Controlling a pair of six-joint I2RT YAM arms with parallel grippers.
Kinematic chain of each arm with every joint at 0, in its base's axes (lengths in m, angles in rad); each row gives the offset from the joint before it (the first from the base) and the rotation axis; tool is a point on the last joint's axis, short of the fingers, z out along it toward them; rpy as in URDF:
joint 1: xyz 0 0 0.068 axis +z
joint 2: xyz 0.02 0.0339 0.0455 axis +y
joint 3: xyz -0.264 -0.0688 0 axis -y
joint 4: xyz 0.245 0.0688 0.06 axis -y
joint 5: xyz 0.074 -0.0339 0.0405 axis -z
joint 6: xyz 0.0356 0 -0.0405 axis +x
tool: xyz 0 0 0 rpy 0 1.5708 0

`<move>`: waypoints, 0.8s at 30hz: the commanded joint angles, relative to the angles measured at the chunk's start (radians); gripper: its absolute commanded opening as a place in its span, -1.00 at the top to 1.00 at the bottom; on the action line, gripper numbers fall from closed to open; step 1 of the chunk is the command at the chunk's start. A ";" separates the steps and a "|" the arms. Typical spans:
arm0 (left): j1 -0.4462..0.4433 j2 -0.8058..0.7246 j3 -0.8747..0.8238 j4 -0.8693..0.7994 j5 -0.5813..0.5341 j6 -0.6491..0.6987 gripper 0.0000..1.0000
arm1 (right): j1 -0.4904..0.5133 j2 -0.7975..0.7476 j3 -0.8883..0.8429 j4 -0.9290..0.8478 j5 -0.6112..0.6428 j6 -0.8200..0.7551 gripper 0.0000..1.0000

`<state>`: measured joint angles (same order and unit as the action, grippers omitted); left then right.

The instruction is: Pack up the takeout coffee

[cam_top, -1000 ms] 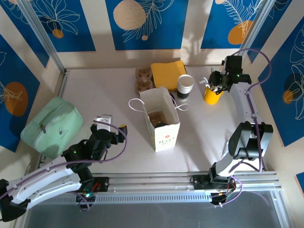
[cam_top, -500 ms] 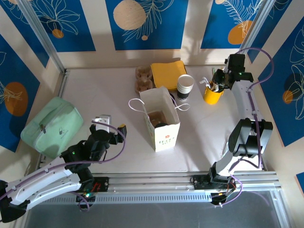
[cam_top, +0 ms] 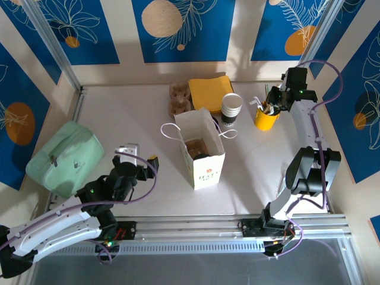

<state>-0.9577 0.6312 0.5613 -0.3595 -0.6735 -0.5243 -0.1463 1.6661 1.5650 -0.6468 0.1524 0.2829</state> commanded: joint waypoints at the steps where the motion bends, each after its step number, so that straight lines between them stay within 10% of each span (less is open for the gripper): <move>1: 0.011 0.001 -0.011 0.010 0.011 -0.018 -0.99 | -0.005 -0.038 0.005 -0.014 -0.029 0.010 0.55; 24: 0.011 0.027 0.007 0.005 0.023 -0.026 -0.99 | -0.005 -0.071 0.014 -0.027 -0.053 0.012 0.86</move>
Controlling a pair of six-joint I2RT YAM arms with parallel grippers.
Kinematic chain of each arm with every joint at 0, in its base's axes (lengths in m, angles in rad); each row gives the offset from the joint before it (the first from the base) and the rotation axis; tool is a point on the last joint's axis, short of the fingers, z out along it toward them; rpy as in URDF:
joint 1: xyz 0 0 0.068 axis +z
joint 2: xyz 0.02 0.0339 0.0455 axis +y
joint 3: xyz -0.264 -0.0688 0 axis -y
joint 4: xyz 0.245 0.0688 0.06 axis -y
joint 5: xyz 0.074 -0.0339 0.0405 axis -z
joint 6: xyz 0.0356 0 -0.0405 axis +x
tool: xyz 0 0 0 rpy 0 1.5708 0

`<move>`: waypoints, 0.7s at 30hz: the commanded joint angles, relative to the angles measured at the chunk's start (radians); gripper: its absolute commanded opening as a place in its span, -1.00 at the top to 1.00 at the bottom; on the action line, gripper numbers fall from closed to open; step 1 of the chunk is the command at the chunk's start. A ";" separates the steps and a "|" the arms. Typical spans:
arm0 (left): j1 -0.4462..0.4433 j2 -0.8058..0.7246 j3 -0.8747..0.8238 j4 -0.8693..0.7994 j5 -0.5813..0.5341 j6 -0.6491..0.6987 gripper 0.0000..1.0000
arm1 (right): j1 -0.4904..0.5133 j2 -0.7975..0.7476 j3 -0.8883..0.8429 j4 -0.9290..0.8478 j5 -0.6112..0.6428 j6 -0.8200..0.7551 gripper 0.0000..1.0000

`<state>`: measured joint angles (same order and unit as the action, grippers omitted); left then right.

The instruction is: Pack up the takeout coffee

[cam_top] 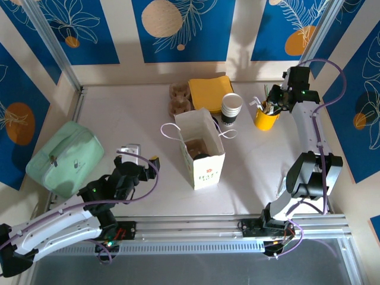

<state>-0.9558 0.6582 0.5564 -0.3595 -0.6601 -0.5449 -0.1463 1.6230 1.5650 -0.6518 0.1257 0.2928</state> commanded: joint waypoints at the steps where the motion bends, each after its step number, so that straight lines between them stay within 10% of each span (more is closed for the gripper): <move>1: 0.009 0.000 0.011 0.006 0.011 -0.007 -0.99 | -0.005 -0.029 0.014 -0.022 -0.026 0.002 0.87; 21: 0.009 -0.005 0.009 -0.002 0.016 -0.014 -0.99 | -0.006 -0.055 0.088 -0.092 0.001 -0.016 0.69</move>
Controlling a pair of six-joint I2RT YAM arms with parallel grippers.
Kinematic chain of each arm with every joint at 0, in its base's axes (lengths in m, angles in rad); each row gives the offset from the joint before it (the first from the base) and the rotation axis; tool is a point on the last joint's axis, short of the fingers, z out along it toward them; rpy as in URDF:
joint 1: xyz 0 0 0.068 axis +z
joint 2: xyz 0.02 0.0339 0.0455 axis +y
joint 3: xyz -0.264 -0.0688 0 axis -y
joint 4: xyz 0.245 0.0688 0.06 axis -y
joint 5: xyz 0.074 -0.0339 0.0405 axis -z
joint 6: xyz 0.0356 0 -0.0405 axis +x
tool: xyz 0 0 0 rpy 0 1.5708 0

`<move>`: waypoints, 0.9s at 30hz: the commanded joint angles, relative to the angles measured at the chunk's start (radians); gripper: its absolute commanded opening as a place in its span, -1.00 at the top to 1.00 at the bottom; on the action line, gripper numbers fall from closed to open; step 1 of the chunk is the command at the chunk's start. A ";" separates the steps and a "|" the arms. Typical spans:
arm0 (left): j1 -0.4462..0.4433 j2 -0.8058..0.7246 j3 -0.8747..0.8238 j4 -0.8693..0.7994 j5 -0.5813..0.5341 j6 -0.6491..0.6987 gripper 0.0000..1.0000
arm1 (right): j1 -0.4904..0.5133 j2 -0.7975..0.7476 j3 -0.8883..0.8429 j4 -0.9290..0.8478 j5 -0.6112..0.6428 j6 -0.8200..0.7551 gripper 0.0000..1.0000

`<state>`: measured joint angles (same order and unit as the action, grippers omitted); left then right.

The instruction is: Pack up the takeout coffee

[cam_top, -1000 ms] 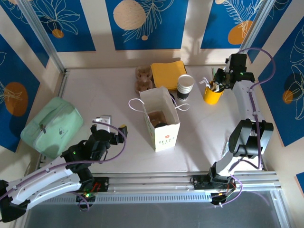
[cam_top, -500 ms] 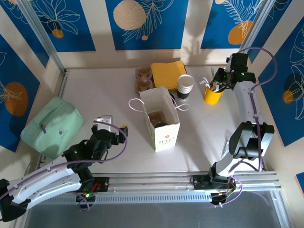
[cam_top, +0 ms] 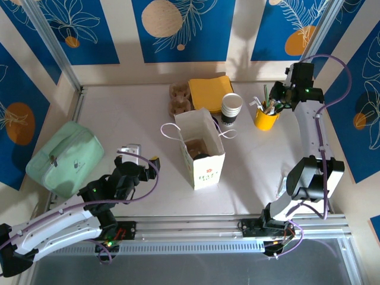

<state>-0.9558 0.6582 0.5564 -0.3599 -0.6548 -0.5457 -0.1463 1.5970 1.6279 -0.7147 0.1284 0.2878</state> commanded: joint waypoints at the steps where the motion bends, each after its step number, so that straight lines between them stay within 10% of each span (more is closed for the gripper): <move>1: 0.009 -0.005 0.007 -0.001 0.011 -0.014 -0.99 | -0.006 -0.029 0.024 -0.030 -0.001 -0.012 0.69; 7: 0.009 -0.012 -0.004 0.000 0.007 -0.016 -0.99 | -0.011 -0.010 0.036 -0.036 -0.004 -0.016 0.72; 16: 0.010 -0.017 -0.019 0.007 0.000 -0.015 -0.99 | -0.003 0.068 0.089 -0.084 0.026 -0.060 0.09; 27: 0.011 -0.020 -0.029 0.014 0.006 -0.015 -0.99 | 0.010 0.186 0.183 -0.196 0.059 -0.060 0.08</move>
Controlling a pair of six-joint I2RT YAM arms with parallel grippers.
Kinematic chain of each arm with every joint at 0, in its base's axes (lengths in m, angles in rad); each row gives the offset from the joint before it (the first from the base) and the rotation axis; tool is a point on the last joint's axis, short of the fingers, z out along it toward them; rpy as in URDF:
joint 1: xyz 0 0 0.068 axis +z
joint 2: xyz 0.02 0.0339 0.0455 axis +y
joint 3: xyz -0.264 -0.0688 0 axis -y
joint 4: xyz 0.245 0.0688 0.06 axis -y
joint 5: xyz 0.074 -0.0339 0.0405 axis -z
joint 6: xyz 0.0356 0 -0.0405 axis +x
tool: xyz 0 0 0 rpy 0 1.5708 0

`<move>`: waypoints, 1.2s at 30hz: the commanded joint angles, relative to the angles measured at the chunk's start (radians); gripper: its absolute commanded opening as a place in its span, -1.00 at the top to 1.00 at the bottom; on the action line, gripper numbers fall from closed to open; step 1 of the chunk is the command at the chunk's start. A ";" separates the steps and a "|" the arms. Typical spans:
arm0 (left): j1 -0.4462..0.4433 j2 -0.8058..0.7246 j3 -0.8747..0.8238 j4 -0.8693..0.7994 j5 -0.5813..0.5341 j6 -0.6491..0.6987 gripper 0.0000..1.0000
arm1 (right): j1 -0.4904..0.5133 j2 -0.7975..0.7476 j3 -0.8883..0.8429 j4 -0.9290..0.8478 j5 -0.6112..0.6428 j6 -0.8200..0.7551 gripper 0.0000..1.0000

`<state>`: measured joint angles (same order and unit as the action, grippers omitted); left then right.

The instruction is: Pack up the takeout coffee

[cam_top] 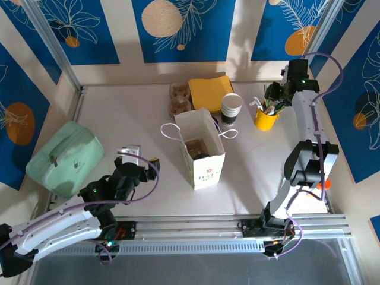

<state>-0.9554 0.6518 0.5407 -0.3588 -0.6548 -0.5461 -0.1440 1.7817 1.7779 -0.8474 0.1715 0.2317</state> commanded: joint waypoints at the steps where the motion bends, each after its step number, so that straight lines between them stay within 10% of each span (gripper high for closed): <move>1: 0.012 -0.015 -0.015 0.013 0.006 -0.016 -0.99 | 0.009 -0.003 0.029 -0.064 0.012 -0.002 0.09; 36: 0.015 -0.011 -0.021 0.022 0.026 -0.031 -0.99 | -0.025 -0.094 -0.101 -0.020 -0.063 0.014 0.56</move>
<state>-0.9501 0.6491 0.5278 -0.3447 -0.6361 -0.5625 -0.1650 1.6760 1.6852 -0.8791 0.1509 0.2401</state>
